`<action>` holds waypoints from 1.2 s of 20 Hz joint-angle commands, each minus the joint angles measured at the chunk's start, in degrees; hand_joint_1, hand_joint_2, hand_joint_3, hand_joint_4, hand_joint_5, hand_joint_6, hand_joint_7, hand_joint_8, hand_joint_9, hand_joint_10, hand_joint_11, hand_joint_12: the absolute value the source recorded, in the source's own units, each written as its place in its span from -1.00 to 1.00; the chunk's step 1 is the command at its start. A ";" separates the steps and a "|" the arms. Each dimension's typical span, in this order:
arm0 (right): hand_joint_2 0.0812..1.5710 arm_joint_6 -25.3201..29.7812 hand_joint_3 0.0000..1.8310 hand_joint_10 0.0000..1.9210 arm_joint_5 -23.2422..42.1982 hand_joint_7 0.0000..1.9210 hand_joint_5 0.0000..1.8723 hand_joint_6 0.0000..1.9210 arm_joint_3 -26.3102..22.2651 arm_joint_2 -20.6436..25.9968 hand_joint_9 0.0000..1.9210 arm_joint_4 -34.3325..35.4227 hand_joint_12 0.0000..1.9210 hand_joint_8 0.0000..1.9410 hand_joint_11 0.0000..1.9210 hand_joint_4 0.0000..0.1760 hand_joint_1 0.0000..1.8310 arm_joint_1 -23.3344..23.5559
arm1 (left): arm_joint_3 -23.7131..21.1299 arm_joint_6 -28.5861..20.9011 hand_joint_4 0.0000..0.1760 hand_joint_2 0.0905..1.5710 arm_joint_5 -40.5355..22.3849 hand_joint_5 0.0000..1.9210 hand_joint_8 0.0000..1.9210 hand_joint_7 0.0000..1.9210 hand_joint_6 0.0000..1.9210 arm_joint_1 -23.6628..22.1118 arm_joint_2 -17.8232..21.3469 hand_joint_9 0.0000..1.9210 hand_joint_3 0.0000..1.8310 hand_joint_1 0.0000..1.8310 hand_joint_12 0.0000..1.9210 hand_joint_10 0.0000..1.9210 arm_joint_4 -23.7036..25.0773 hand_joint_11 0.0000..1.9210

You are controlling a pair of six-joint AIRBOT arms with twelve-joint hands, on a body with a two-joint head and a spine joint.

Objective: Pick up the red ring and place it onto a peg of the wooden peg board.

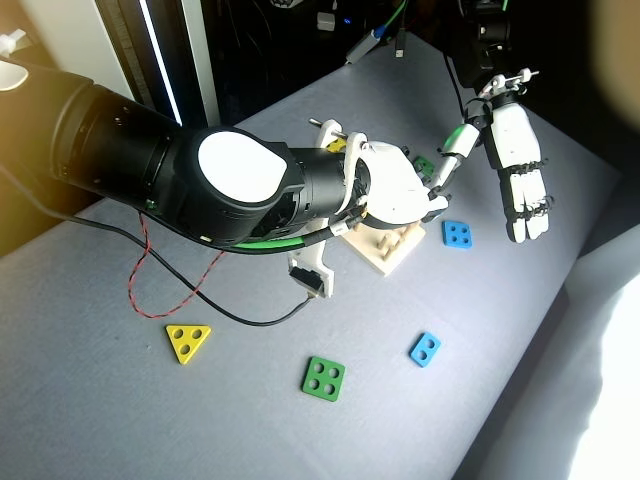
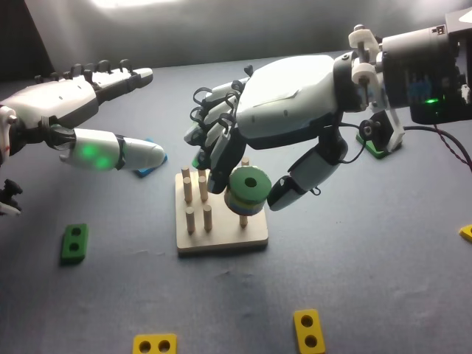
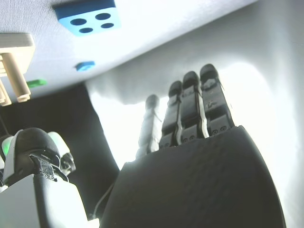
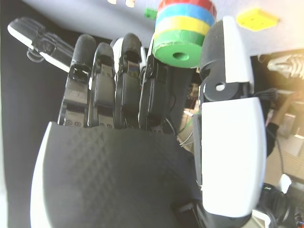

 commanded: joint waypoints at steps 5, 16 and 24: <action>0.36 -1.31 -1.00 -0.99 0.80 -0.41 0.09 -0.02 -0.29 -0.65 -0.66 3.56 0.07 -1.00 -1.00 -1.00 0.26 0.63 | 0.60 -0.21 0.82 0.17 -6.57 -1.00 -1.00 -1.00 -1.00 -1.19 0.01 -1.00 -1.00 -0.66 -1.00 -1.00 -0.13 -1.00; 0.33 -1.41 -1.00 -0.99 0.49 -0.39 0.14 -0.09 -0.27 -1.25 -0.63 3.38 0.23 -1.00 -1.00 -1.00 0.27 -0.62 | 0.70 -0.21 0.84 0.16 -6.37 -1.00 -1.00 -1.00 -1.00 -1.52 0.01 -1.00 -1.00 -0.65 -1.00 -1.00 0.12 -1.00; 0.36 -1.27 -1.00 -1.00 -0.50 -0.38 0.08 -0.01 -0.24 -1.54 -0.64 2.74 -0.07 -1.00 -1.00 -1.00 0.26 -1.40 | 0.78 -0.21 0.86 0.19 -6.26 -1.00 -1.00 -1.00 -1.00 -1.89 -0.18 -1.00 -0.99 -0.63 -1.00 -1.00 0.24 -1.00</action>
